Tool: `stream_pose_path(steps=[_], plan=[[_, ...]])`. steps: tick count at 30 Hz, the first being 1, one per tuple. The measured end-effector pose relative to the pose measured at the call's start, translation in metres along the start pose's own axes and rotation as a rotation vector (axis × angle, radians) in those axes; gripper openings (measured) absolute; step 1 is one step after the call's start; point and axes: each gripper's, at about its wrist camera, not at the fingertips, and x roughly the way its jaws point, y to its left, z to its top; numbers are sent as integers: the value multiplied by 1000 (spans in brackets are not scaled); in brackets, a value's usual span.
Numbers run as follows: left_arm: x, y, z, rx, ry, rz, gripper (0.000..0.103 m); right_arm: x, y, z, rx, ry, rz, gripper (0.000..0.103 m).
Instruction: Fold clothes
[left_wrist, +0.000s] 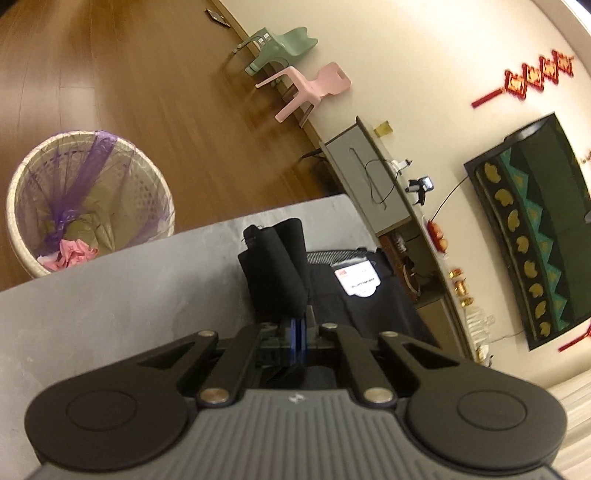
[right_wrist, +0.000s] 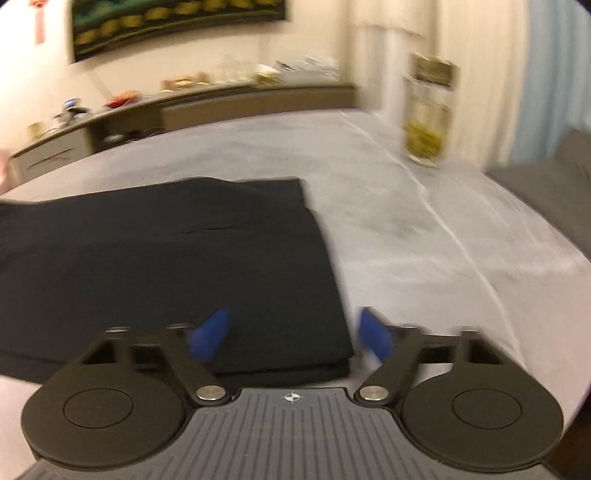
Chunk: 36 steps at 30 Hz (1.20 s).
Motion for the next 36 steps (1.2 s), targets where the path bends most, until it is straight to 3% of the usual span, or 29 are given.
stream_pose_path(steps=[1,4,7,9,14,16,18,19,22,23,25,27,28,30,32,34,36], plan=[[1,-2,-1,6,0,3,2,4,8,6,-31,6,20,13],[-13,-9,-5,30,5,-10,2,17,13,28,-106,-23,8,4],[-39,-16,-16,89,22,-23,2,-9,-18,54,-54,-94,-8,4],[-51,-11,-35,123,58,23,2,-16,-42,60,-51,-96,-40,4],[-67,1,-71,169,133,146,3,-3,-91,34,-30,49,-95,5],[-77,-2,-73,187,122,164,7,-3,-101,30,5,63,-110,10],[-87,-5,-75,205,112,182,19,-15,-107,34,47,34,-133,19],[-97,-7,-75,211,82,196,21,-22,-106,38,53,1,-178,30],[-130,-29,-78,283,-65,229,27,-48,-84,48,-24,-139,-243,42],[-141,-37,-80,308,-115,239,27,-56,-71,48,-65,-166,-224,44],[-136,-62,-87,408,-91,162,27,-59,-40,49,-157,-167,-132,47],[-104,-83,-99,519,51,50,28,-51,-15,46,-208,-141,-32,47],[-82,-88,-107,553,113,42,28,-44,-3,43,-228,-116,14,47],[-38,-89,-122,611,219,97,25,-29,13,37,-230,-63,91,47],[-6,-81,-133,658,271,176,22,-12,14,32,-202,-9,144,47],[0,-73,-131,683,218,233,4,1,0,26,-172,48,129,47],[-4,-62,-117,628,165,308,4,1,-23,22,-149,42,127,49]])
